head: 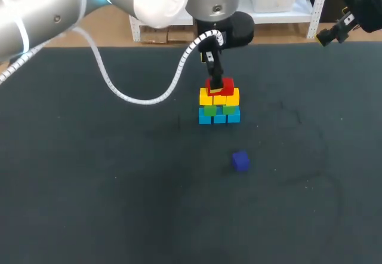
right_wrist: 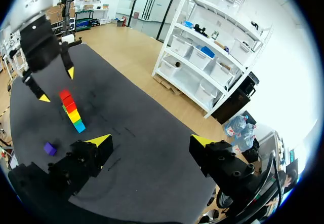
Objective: Place the blue cubes, place green cubes on the blue cubes, place the yellow cubes on the green cubes, then place the red cubes on the yellow cubes, and place purple cube on the red cubes.
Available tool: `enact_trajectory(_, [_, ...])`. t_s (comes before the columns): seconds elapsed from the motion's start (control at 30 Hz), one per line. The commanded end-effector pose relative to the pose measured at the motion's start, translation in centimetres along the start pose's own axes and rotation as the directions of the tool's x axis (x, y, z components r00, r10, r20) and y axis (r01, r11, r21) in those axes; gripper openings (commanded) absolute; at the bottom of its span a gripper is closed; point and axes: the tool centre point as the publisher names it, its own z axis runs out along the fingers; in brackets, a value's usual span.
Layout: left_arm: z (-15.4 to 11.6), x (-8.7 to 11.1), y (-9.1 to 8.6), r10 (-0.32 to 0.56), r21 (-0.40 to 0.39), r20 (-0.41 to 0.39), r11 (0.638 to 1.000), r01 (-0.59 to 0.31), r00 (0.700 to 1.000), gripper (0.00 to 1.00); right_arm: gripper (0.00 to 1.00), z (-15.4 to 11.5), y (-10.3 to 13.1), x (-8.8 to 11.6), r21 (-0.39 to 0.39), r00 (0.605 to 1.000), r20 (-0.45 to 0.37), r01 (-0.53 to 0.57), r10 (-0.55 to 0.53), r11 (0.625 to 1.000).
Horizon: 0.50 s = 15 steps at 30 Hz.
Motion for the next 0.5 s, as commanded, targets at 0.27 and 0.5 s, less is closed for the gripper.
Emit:
enact_trajectory(0.27, [-2.2, 2.0, -7.5, 0.023, -0.015, 0.097, 1.000, -0.022, 0.995, 1.00, 1.00, 0.0, 0.1, 0.1, 0.007, 1.000, 0.003, -0.001, 0.001, 1.000])
enact_trajectory(0.5, [-2.3, 0.3, -11.5, 0.084, 0.003, 0.114, 0.996, -0.085, 0.990, 1.00, 1.00, 0.0, 0.1, 0.1, 0.007, 1.000, 0.003, -0.001, 0.001, 1.000])
